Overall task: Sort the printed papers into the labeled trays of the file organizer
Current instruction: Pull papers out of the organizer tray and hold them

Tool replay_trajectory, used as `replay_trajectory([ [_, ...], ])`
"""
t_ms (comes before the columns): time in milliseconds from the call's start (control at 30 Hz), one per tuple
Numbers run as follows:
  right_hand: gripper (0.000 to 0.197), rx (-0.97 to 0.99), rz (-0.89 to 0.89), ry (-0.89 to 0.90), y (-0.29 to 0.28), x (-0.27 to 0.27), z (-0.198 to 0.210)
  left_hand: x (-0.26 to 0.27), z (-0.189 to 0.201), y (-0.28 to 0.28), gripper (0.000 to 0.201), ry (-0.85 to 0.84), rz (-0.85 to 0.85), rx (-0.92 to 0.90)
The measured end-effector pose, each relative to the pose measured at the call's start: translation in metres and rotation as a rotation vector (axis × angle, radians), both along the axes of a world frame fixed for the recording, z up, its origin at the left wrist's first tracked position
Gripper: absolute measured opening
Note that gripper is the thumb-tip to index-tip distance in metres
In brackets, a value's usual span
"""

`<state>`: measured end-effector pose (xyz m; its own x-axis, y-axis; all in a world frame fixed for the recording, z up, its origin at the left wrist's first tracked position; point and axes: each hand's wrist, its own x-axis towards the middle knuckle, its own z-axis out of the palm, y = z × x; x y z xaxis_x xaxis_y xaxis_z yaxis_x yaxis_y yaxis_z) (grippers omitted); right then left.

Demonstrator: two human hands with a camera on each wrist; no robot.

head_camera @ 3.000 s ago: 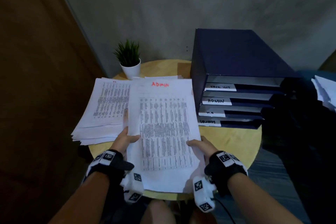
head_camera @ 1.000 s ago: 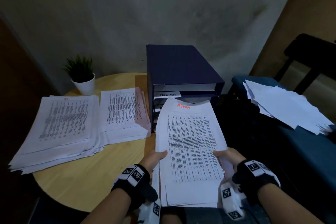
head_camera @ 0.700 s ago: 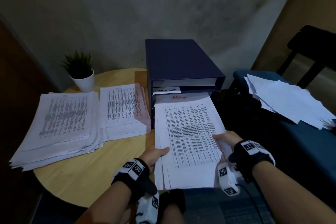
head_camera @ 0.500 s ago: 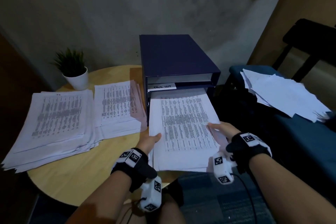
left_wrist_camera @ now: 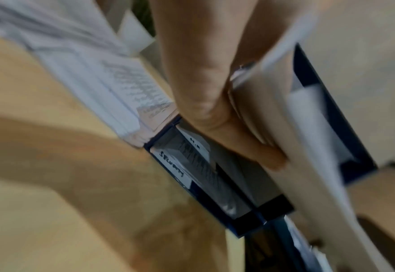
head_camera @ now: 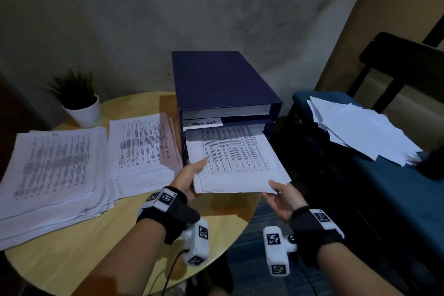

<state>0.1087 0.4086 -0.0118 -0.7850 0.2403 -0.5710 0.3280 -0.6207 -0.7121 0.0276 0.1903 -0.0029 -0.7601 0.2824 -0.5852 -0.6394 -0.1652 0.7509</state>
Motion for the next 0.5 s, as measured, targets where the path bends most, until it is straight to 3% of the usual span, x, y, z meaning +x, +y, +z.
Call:
replay_trajectory([
  [67, 0.04, 0.072, -0.051, 0.009, -0.005, -0.015, 0.0, 0.001, -0.003, -0.002, 0.036, -0.006, -0.101, -0.021],
  [167, 0.041, 0.137, -0.119, 0.028, -0.01, -0.039, 0.004, 0.001, -0.004, -0.006, 0.022, 0.029, -0.15, -0.122],
  [267, 0.035, 0.157, -0.173, 0.037, -0.015, -0.062, 0.011, -0.008, -0.001, -0.008, 0.023, 0.075, -0.079, -0.15],
  [400, 0.04, 0.082, -0.255, 0.052, -0.02, -0.094, 0.02, -0.022, 0.01, 0.004, 0.026, 0.045, 0.106, 0.024],
  [500, 0.044, 0.002, -0.254, 0.061, -0.035, -0.109, 0.022, -0.034, 0.016, 0.015, 0.036, 0.064, 0.193, 0.046],
])
